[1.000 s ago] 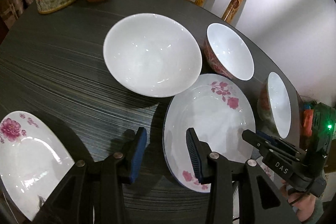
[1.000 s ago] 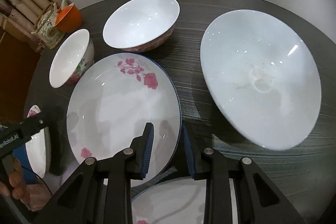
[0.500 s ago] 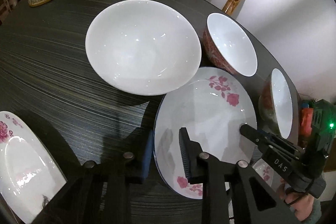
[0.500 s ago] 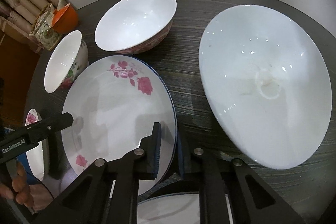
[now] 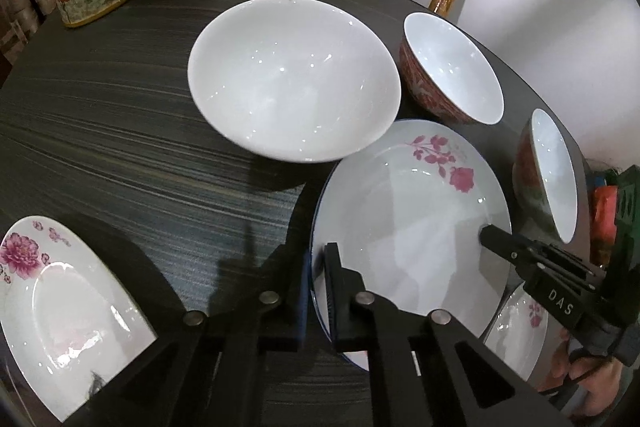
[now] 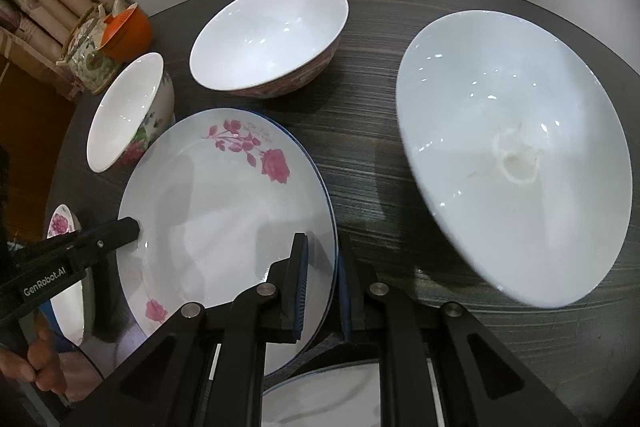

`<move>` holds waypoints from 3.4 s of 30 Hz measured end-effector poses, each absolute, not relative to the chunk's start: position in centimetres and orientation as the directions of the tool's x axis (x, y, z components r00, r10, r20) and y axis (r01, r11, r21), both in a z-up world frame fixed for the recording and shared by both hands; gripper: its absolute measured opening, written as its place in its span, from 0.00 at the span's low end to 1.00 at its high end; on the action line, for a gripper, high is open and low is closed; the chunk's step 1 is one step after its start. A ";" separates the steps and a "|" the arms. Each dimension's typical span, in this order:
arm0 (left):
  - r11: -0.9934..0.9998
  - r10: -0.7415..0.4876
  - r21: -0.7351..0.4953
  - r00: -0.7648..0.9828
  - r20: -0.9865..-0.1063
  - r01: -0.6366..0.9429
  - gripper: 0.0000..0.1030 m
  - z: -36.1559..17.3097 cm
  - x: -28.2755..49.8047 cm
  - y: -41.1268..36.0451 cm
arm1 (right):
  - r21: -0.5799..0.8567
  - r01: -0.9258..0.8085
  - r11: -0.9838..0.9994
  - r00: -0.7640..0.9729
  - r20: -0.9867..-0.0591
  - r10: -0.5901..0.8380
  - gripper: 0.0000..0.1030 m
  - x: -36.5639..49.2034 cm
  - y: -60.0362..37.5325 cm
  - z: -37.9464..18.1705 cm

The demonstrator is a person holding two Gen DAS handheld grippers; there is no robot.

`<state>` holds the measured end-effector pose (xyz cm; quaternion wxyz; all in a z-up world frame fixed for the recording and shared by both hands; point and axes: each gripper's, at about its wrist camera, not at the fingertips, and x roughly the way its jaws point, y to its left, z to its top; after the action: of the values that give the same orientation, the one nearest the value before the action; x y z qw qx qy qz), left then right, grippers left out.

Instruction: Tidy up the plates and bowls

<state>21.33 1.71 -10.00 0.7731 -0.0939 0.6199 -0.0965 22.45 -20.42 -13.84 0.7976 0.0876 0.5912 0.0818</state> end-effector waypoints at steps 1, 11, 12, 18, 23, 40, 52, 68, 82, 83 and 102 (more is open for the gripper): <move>0.964 -0.265 -0.264 0.214 -0.940 0.033 0.07 -9.9 21.3 1.7 | 0.238 -0.022 0.971 0.288 -0.929 0.234 0.13 22.4 -20.4 -13.8; 0.960 -0.278 -0.278 0.213 -0.937 0.030 0.07 -9.1 20.5 2.4 | 0.227 -0.016 0.974 0.307 -0.926 0.220 0.13 21.4 -19.4 -12.1; 0.960 -0.279 -0.279 0.212 -0.937 0.031 0.07 -9.0 20.4 2.5 | 0.223 -0.022 0.975 0.308 -0.926 0.219 0.13 21.2 -19.3 -11.8; 0.962 -0.270 -0.270 0.218 -0.938 0.033 0.07 -8.5 19.9 2.7 | 0.223 -0.023 0.974 0.310 -0.925 0.219 0.12 19.8 -18.5 -11.2; 0.964 -0.266 -0.265 0.230 -0.936 0.035 0.07 -7.9 19.1 3.1 | 0.223 -0.025 0.975 0.319 -0.922 0.219 0.12 18.5 -17.5 -10.4; 0.968 -0.241 -0.253 0.305 -0.922 0.000 0.07 -4.8 16.6 7.8 | 0.227 -0.086 0.970 0.355 -0.903 0.243 0.12 15.9 -12.1 -6.6; 0.970 -0.206 -0.236 0.330 -0.921 -0.053 0.08 -4.0 14.3 15.3 | 0.242 -0.150 0.959 0.344 -0.896 0.280 0.12 15.5 -6.0 -5.7; 0.970 -0.151 -0.199 0.292 -0.945 -0.143 0.08 -6.8 12.6 22.5 | 0.259 -0.224 0.939 0.270 -0.910 0.316 0.11 15.7 1.8 -8.1; 0.976 -0.118 -0.163 0.272 -0.955 -0.147 0.09 -8.3 12.6 23.6 | 0.249 -0.229 0.941 0.233 -0.925 0.301 0.11 16.0 4.0 -9.8; 0.977 -0.113 -0.158 0.272 -0.956 -0.146 0.09 -8.3 12.7 23.6 | 0.249 -0.227 0.941 0.233 -0.925 0.301 0.11 16.0 4.1 -9.9; 0.997 0.052 0.030 0.292 -0.955 -0.076 0.13 -9.0 12.9 21.6 | 0.240 -0.234 0.942 0.206 -0.935 0.289 0.11 16.1 4.8 -11.1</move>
<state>12.94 21.64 -8.98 0.8037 -0.0104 0.5937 0.0397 16.12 4.76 -11.13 0.7762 0.0227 0.6071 0.1684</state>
